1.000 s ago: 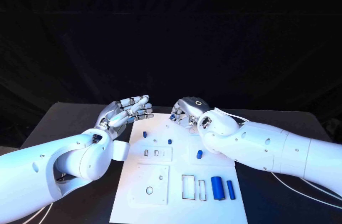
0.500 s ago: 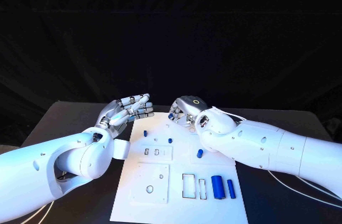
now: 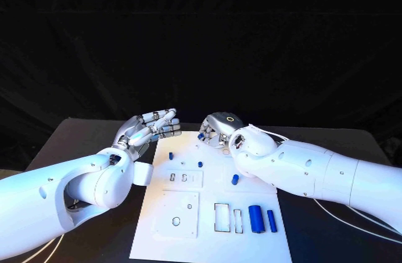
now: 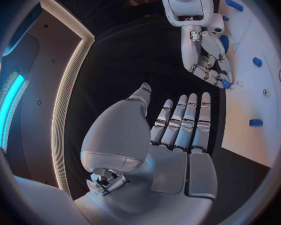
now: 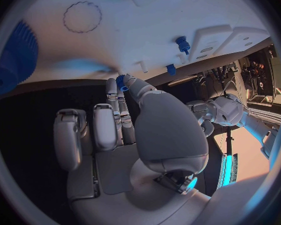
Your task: Assemble the parts on the task board
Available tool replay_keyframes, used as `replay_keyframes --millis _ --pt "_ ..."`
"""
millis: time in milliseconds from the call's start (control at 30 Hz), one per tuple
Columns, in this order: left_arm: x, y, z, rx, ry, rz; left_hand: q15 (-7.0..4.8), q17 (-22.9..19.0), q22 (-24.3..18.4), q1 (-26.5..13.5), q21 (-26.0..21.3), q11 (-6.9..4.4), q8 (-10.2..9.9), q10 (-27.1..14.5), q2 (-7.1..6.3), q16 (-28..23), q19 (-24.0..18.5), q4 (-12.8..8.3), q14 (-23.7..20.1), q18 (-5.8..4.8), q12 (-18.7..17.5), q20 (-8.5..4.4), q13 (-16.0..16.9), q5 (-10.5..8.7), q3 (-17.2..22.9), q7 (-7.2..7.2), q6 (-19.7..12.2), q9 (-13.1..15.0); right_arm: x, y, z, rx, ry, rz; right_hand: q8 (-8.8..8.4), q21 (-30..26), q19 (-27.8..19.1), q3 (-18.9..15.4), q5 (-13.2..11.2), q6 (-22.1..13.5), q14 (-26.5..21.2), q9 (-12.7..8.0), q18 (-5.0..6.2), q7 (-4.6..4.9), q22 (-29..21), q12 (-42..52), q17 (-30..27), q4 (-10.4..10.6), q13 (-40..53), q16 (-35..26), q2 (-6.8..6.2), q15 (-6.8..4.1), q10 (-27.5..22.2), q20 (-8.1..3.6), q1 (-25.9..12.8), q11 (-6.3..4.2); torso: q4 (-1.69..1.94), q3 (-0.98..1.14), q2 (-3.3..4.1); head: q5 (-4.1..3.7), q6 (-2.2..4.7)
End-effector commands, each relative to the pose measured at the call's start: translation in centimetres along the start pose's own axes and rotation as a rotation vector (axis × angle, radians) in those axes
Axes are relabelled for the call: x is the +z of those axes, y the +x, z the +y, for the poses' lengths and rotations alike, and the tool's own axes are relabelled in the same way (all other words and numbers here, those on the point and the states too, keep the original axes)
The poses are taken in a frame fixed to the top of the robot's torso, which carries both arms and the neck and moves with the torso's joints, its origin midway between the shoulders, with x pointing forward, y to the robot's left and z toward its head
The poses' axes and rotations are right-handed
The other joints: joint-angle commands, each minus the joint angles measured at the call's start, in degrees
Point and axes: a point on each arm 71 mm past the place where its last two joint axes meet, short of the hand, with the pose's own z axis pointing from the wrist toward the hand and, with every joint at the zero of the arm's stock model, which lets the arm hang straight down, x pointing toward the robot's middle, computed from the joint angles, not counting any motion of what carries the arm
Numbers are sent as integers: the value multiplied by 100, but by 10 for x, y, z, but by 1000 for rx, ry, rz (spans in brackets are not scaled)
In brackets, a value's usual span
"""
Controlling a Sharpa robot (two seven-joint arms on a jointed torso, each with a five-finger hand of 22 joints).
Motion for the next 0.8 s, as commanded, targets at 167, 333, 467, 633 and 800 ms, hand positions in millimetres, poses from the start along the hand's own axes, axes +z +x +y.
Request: replay_keyframes --millis 167,333,467,633,800 --pt "1 2 -2 -5 12 12 2 0 -8 55 -23 22 -31 -35 12 -31 -44 -49 -41 2 -31 -1 -1 16 -5 566 -39 -6 1 5 -2 -8 5 54 16 28 114 -2 35 21 215 234 -70 0 699 -24 -2 43 11 32 66 -33 1 -40 21 20 -1 1 3 13 -15" --pt "1 2 -3 -4 13 11 2 0 -8 55 -23 22 -31 -35 12 -31 -44 -49 -41 2 -31 -1 -1 16 -5 566 -39 -6 2 6 -3 -7 12 48 0 18 103 -10 42 -15 212 244 -66 12 686 -44 -11 58 12 28 64 -26 -28 -36 5 31 -1 0 2 15 -17" --pt "1 2 -3 -5 13 13 2 0 -8 55 -23 22 -31 -35 12 -31 -44 -49 -41 2 -31 -1 -1 16 -5 566 -39 -6 3 6 -4 1 17 45 -110 -34 48 -28 15 -211 196 242 -50 81 609 -142 -65 110 -6 -4 40 21 -185 -9 -49 91 2 -4 1 15 -3" --pt "1 3 -3 -4 15 13 2 0 -8 55 -23 22 -31 -35 12 -31 -44 -49 -41 2 -31 -1 -1 16 -5 566 -39 -6 3 6 -6 12 21 48 -342 -156 -76 -64 -102 -585 151 192 -9 189 431 -259 -217 168 -35 -107 -46 101 -403 56 -113 185 8 -8 5 17 -13" --pt "1 2 -4 -3 15 11 2 0 -8 55 -23 22 -31 -35 12 -31 -44 -49 -41 2 -31 -1 -1 16 -5 566 -39 -6 3 5 -6 16 21 43 -400 -248 -159 -140 -247 -997 125 113 22 253 313 -275 -323 218 -29 -179 -157 138 -544 108 -154 224 1 -2 -2 31 -24"
